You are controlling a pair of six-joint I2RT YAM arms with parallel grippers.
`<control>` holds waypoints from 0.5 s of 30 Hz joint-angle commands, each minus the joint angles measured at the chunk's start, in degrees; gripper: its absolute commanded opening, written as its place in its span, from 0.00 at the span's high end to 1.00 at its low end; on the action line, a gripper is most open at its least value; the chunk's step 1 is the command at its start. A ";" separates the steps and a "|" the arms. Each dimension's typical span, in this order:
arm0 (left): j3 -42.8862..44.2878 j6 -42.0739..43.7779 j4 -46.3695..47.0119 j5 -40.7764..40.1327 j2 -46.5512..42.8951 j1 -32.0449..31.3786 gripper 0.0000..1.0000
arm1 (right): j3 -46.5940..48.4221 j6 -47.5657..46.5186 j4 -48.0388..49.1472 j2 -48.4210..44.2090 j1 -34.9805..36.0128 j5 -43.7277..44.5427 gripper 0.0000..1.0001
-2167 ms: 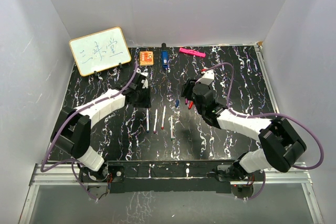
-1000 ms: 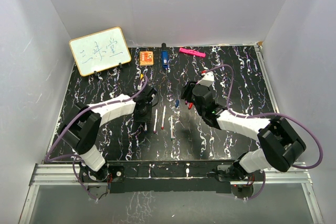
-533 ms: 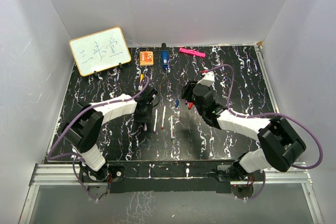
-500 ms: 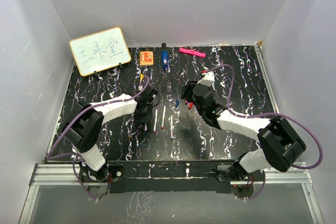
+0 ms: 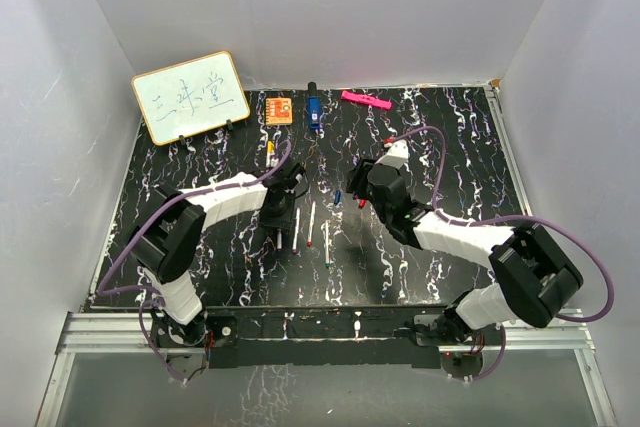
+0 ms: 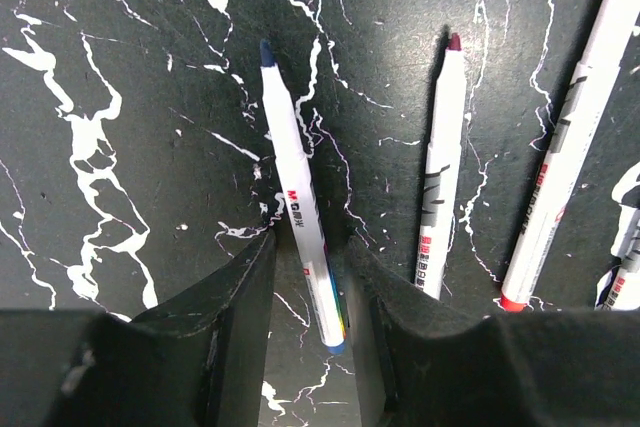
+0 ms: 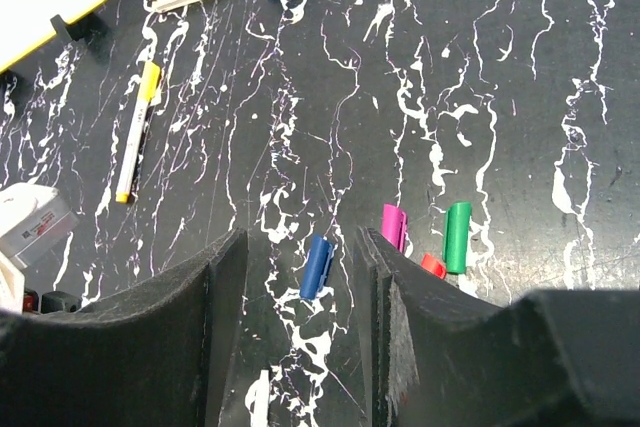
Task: Insert the pens into the pen caps
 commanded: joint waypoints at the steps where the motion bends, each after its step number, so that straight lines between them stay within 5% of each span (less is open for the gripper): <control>1: -0.41 1.03 -1.04 1.12 2.86 0.45 0.68 | -0.23 -0.03 1.75 -1.60 -0.49 0.56 0.56; 15: -1.32 1.60 -7.05 1.61 3.52 0.49 0.76 | -0.01 0.54 1.65 -1.24 -1.19 0.60 0.55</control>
